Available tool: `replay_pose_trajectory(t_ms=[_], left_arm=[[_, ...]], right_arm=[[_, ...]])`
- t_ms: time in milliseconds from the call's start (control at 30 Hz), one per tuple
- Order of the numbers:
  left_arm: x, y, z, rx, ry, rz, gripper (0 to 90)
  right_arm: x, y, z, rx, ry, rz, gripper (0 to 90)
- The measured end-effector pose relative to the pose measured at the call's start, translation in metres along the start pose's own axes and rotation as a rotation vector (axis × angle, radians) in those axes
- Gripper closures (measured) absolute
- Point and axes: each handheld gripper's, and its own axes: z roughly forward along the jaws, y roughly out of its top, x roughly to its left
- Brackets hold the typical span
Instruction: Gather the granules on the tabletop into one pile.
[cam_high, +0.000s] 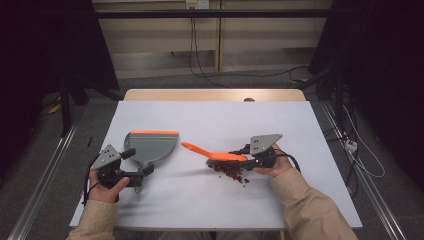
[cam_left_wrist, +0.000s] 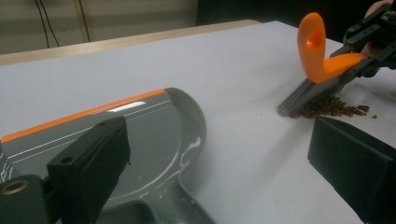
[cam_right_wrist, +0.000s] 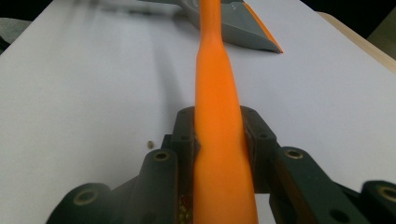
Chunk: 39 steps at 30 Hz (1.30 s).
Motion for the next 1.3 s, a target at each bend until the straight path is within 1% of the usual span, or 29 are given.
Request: replay_pose_trajectory(t_ms=[67, 267, 333, 400, 433, 467, 500, 533, 600, 633, 667, 700, 733, 767, 867, 933, 967, 1033, 1067, 1133, 1200, 1233, 1300], left_arm=[[0.0, 0.0, 0.0, 0.0, 0.0, 0.0, 5.6], [-0.001, 0.0, 0.0, 0.004, -0.002, 0.002, 5.6], [-0.001, 0.0, 0.001, 0.006, -0.003, 0.006, 5.6], [-0.001, 0.0, 0.001, 0.006, -0.005, 0.005, 5.6], [-0.001, 0.0, 0.001, 0.006, -0.005, 0.006, 5.6], [-0.001, 0.0, 0.001, 0.005, -0.006, 0.007, 5.6], [-0.001, 0.0, 0.001, 0.006, -0.006, 0.008, 5.6], [-0.001, 0.0, 0.001, 0.006, -0.007, 0.008, 5.6], [-0.001, 0.0, 0.001, 0.006, -0.009, 0.01, 5.6], [-0.001, 0.0, 0.001, 0.005, -0.01, 0.011, 5.6], [-0.001, 0.0, 0.001, 0.004, -0.013, 0.011, 5.6], [-0.001, 0.0, 0.001, 0.004, -0.013, 0.012, 5.6], [-0.001, 0.0, 0.001, 0.003, -0.014, 0.012, 5.6], [-0.001, 0.001, 0.0, 0.0, -0.018, 0.013, 5.6], [-0.002, 0.001, 0.0, -0.002, -0.026, 0.021, 5.6], [-0.003, 0.001, 0.0, 0.002, -0.032, 0.026, 5.6], [-0.004, 0.001, 0.001, 0.004, -0.035, 0.029, 5.6], [-0.006, 0.001, 0.001, 0.004, -0.045, 0.035, 5.6], [-0.006, 0.0, 0.0, 0.006, -0.046, 0.043, 5.6], [-0.007, 0.0, 0.0, 0.003, -0.05, 0.04, 5.6], [-0.008, -0.001, 0.0, 0.005, -0.052, 0.041, 5.6], [-0.008, -0.001, 0.0, 0.005, -0.054, 0.04, 5.6], [-0.009, -0.001, 0.0, 0.006, -0.052, 0.044, 5.6]], right_arm=[[0.002, 0.0, -0.001, -0.002, 0.006, 0.0, 71.0], [0.004, -0.001, -0.003, -0.023, -0.008, 0.022, 71.1], [0.004, 0.0, -0.003, -0.028, -0.031, 0.034, 71.0], [0.003, 0.001, -0.005, -0.048, -0.047, 0.067, 71.0], [0.002, 0.002, -0.007, -0.056, -0.074, 0.081, 71.0], [0.002, 0.002, -0.008, -0.065, -0.079, 0.102, 71.1], [0.002, 0.003, -0.01, -0.071, -0.098, 0.123, 71.0], [0.003, 0.004, -0.013, -0.071, -0.125, 0.14, 71.1], [0.005, 0.005, -0.017, -0.06, -0.186, 0.207, 71.0], [0.008, 0.005, -0.02, -0.055, -0.231, 0.235, 71.0], [0.011, 0.005, -0.022, -0.045, -0.289, 0.276, 71.0], [0.014, 0.004, -0.024, -0.047, -0.33, 0.321, 71.1], [0.016, 0.003, -0.026, -0.056, -0.351, 0.359, 71.1], [0.019, 0.001, -0.027, -0.062, -0.399, 0.407, 71.1], [0.036, 0.0, -0.03, -0.026, -0.53, 0.45, 71.0], [0.046, 0.001, -0.029, -0.016, -0.589, 0.475, 71.0], [0.053, 0.0, -0.028, -0.008, -0.633, 0.479, 71.0], [0.06, -0.002, -0.028, -0.014, -0.662, 0.508, 71.0], [0.064, -0.004, -0.027, -0.01, -0.674, 0.512, 71.0], [0.071, -0.005, -0.027, 0.001, -0.704, 0.517, 71.0], [0.075, -0.004, -0.029, -0.009, -0.728, 0.529, 71.0], [0.078, -0.003, -0.03, -0.008, -0.753, 0.531, 71.0], [0.081, -0.004, -0.031, -0.021, -0.765, 0.542, 71.0]])
